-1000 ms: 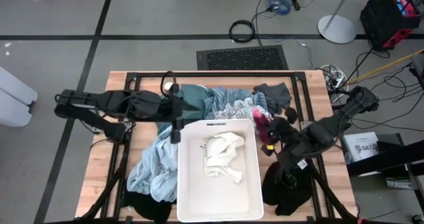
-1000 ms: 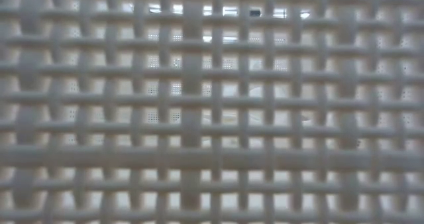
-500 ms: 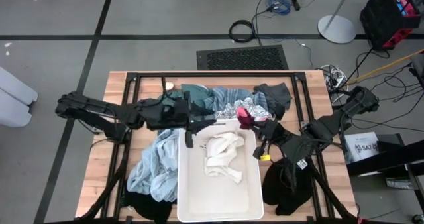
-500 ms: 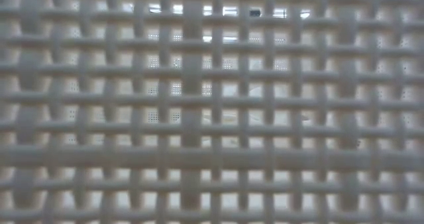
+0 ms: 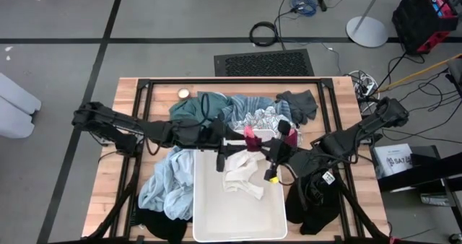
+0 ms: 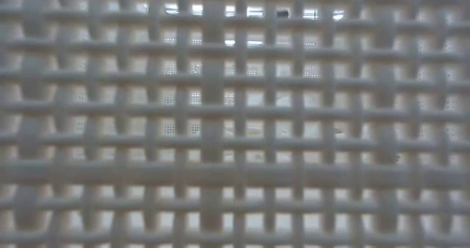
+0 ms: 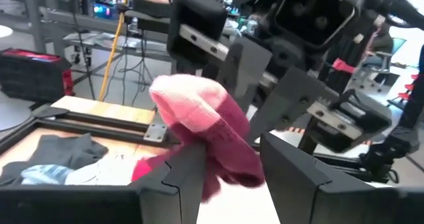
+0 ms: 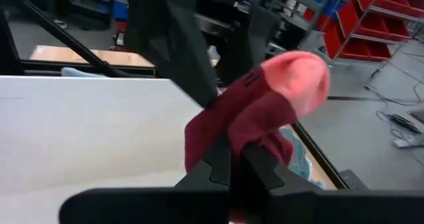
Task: Sort clothes
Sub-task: Put the red sock into the white laundry bin
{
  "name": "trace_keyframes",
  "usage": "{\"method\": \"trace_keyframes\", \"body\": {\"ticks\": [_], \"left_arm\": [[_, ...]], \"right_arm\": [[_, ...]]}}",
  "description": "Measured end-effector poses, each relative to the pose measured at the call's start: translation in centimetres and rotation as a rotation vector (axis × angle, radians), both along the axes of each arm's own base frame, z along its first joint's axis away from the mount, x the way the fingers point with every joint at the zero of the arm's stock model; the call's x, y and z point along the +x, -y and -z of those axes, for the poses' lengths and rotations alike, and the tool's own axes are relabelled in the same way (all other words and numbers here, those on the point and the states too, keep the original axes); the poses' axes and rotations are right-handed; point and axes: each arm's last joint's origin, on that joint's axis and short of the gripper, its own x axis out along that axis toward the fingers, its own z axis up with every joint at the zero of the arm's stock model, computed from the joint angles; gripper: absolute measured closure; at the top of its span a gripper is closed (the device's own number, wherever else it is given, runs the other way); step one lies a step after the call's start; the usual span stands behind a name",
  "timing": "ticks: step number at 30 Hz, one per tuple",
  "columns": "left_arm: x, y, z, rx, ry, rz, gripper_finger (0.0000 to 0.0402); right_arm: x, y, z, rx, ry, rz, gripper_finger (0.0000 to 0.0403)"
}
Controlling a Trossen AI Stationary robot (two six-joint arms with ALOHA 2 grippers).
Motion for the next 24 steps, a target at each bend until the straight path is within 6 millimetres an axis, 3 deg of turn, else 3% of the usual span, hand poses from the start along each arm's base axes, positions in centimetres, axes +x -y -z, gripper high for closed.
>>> {"method": "trace_keyframes", "body": {"ticks": [16, 19, 22, 24], "left_arm": [[0.12, -0.90, 0.11, 0.013, -0.015, -0.044, 0.0257], [0.12, -0.88, 0.11, 0.042, -0.015, -0.032, 0.0301], [0.12, -0.84, 0.14, 0.077, -0.017, -0.020, 0.0376], [0.12, -0.84, 0.13, 0.082, -0.016, -0.020, 0.0388]], "right_arm": [[0.51, -0.27, 0.48, 0.002, -0.005, 0.003, 0.0403], [0.50, -0.27, 0.49, 0.001, -0.005, 0.003, 0.0399], [0.47, -0.27, 0.54, -0.002, -0.011, 0.003, 0.0387], [0.44, -0.25, 0.61, -0.008, -0.020, 0.002, 0.0379]]}}
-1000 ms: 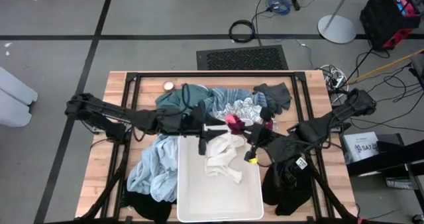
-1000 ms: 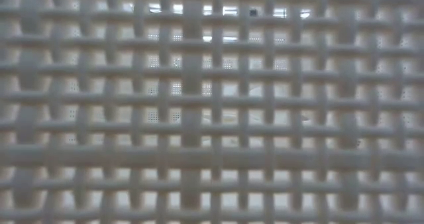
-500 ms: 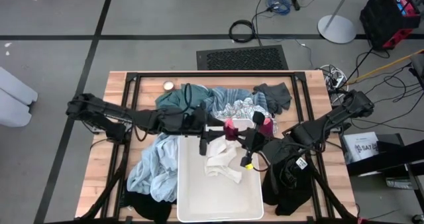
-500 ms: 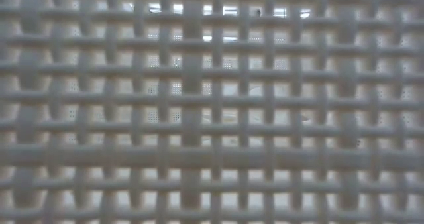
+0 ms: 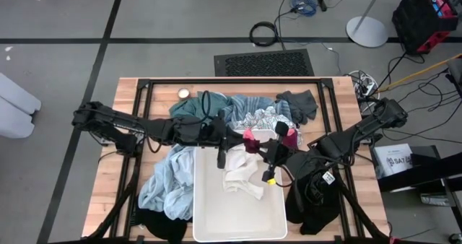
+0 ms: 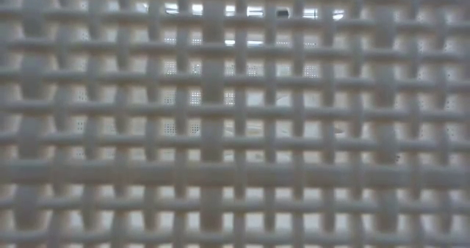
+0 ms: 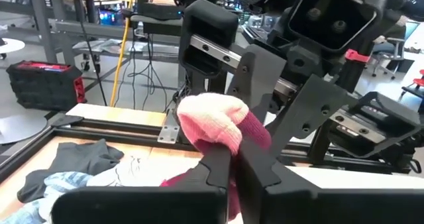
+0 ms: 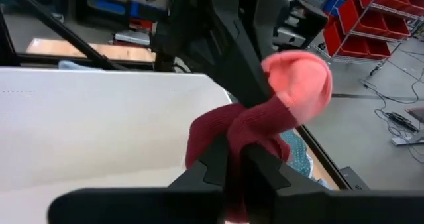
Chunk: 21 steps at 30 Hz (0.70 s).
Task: Sort clothes
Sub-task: Put the red sock into the white laundry bin
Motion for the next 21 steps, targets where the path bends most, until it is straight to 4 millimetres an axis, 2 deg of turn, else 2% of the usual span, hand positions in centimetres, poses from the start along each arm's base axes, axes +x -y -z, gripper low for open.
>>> {"method": "trace_keyframes", "body": {"ticks": [7, 16, 21], "left_arm": [[-0.1, 0.0, -0.1, 0.026, 0.001, 0.003, 0.0396], [-1.0, -0.2, -0.9, 0.062, 0.006, -0.021, 0.0398], [-1.5, 0.2, -0.4, 0.036, -0.079, 0.142, 0.0399]], "right_arm": [[-1.0, 0.2, 0.7, -0.058, -0.109, -0.001, 0.0346], [-4.0, 0.2, -1.3, 0.003, -0.049, -0.014, 0.0294], [-6.3, 0.9, -1.2, 0.016, -0.063, 0.103, 0.0281]]}}
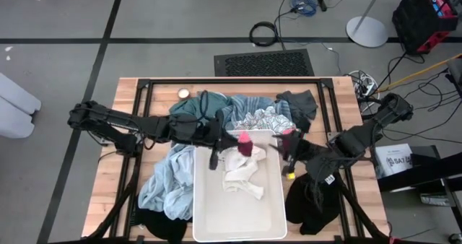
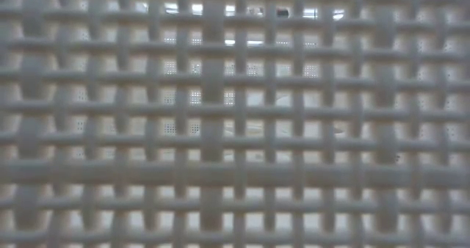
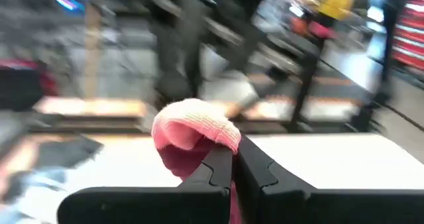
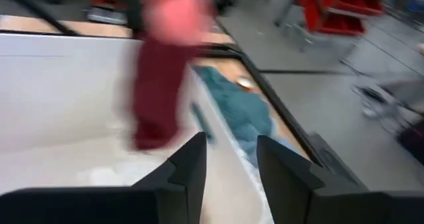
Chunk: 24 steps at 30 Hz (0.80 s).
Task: Sort clothes
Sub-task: Put the red sock into the white laundry bin
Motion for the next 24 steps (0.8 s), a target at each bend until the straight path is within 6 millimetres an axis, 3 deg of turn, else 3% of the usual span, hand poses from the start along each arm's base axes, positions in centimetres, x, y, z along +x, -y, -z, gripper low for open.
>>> {"method": "trace_keyframes", "body": {"ticks": [4, 10, 24], "left_arm": [[-0.4, 0.3, 1.4, -0.067, -0.161, 0.095, 0.0399], [-1.3, 0.3, 3.4, -0.120, -0.408, 0.078, 0.0399], [-2.0, 1.2, 4.2, -0.098, -0.510, 0.180, 0.0395]], "right_arm": [[-1.1, 0.7, 0.5, 0.036, -0.005, 0.100, 0.0282], [-1.5, 1.4, 1.2, 0.094, -0.016, 0.191, 0.0286], [-1.4, 1.8, 1.3, 0.139, 0.006, 0.236, 0.0286]]}}
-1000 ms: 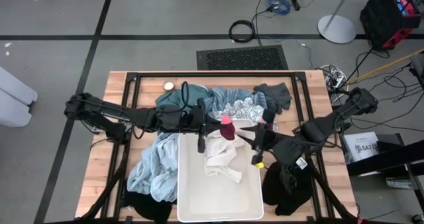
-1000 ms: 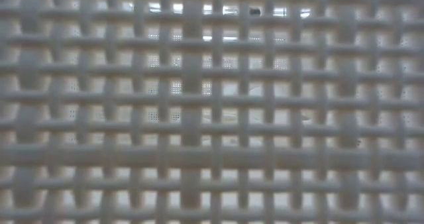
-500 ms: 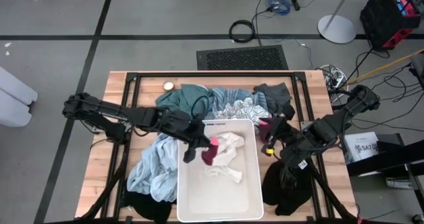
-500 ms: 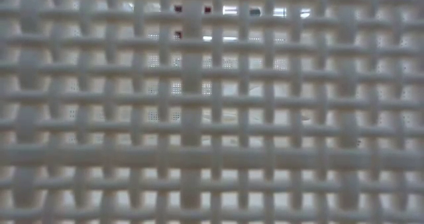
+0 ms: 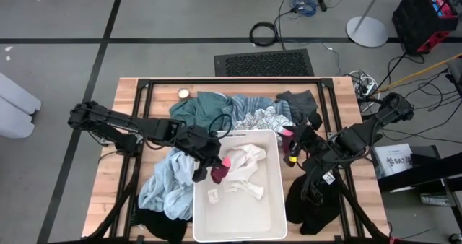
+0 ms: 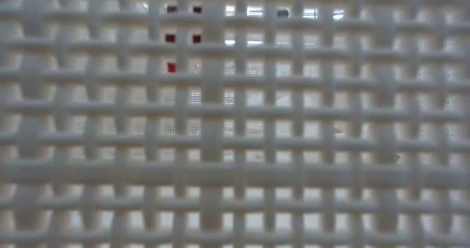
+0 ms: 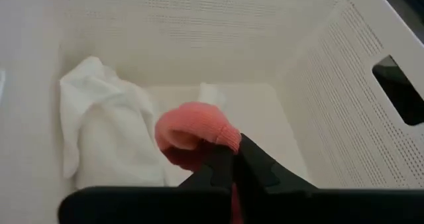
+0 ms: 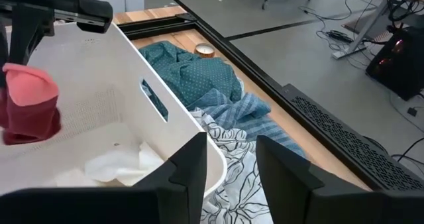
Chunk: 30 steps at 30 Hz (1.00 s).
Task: Sort clothes
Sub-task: Put the red sock into the white laundry bin
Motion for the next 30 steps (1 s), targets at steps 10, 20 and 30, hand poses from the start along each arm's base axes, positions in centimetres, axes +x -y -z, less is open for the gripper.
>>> {"method": "trace_keyframes", "body": {"ticks": [10, 20, 30], "left_arm": [[0.1, 0.1, -0.2, 0.037, 0.044, 0.031, 0.0366], [0.1, 1.0, -0.4, 0.105, 0.109, 0.124, 0.0363], [0.3, 1.5, -2.8, 0.134, 0.203, 0.154, 0.0288]], "right_arm": [[0.0, 0.0, 0.0, 0.004, 0.002, 0.001, 0.0286], [0.0, 0.0, 0.0, 0.004, 0.003, 0.001, 0.0286], [0.0, 0.0, 0.0, 0.005, 0.003, 0.002, 0.0286]]}}
